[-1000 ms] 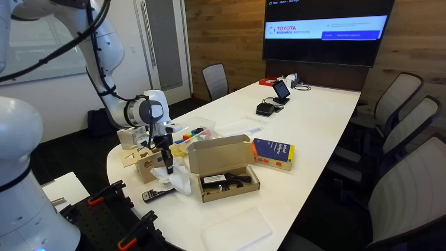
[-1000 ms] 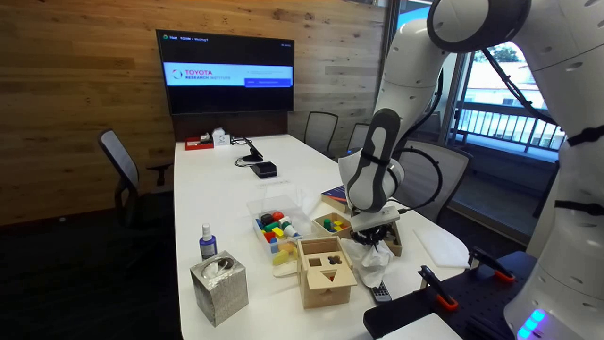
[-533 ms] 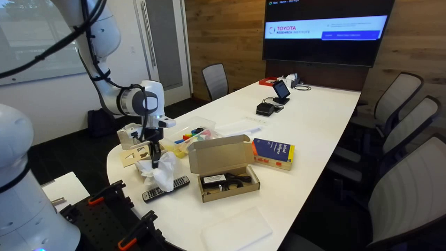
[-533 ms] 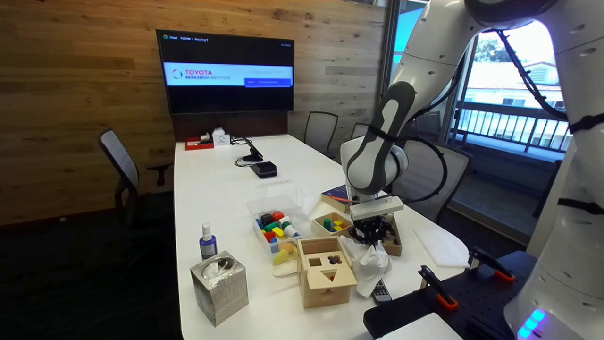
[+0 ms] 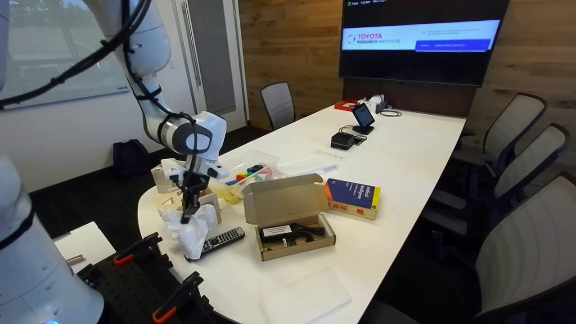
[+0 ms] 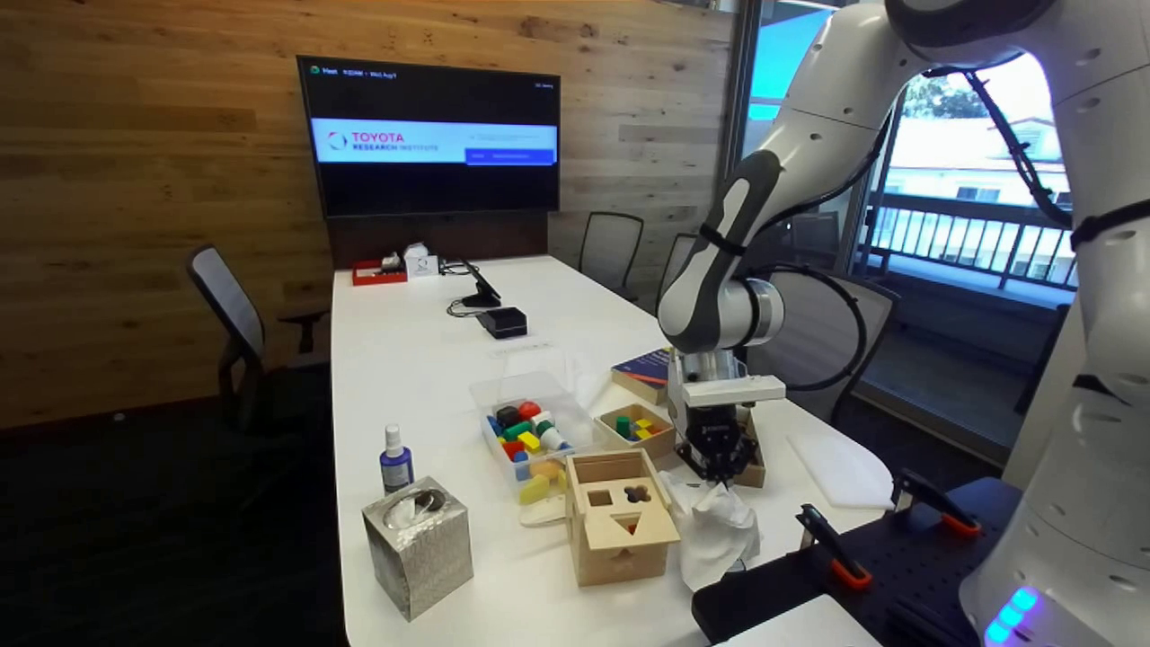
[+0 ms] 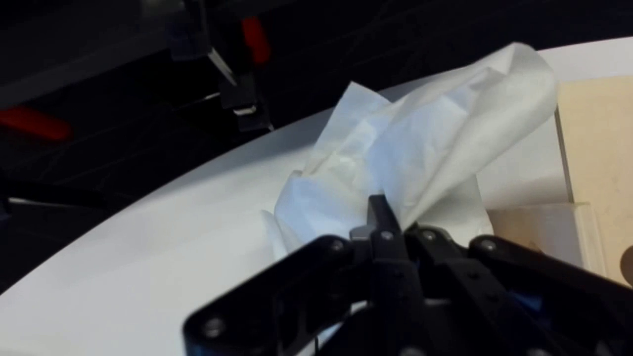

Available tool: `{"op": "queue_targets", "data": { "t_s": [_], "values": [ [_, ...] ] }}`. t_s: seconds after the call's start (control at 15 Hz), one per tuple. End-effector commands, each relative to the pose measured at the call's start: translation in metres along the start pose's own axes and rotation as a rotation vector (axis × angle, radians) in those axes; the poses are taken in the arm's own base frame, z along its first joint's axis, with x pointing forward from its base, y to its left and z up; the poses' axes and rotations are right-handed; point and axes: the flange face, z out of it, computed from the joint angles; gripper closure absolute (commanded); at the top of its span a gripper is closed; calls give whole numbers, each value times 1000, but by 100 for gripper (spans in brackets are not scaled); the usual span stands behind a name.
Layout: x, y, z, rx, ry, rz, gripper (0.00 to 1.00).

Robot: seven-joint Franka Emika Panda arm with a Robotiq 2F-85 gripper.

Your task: Use paper towel to wipe the remote

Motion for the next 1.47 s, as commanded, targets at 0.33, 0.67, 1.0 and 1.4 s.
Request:
{"op": "queue_targets", "data": {
  "t_s": [0.33, 0.67, 1.0, 1.4],
  "values": [
    [38, 2, 21, -11, -105, 25, 100],
    [67, -3, 31, -27, -98, 32, 100],
    [84, -3, 31, -80, -46, 74, 100],
    [91, -8, 21, -185, 58, 150, 100]
  ]
}}
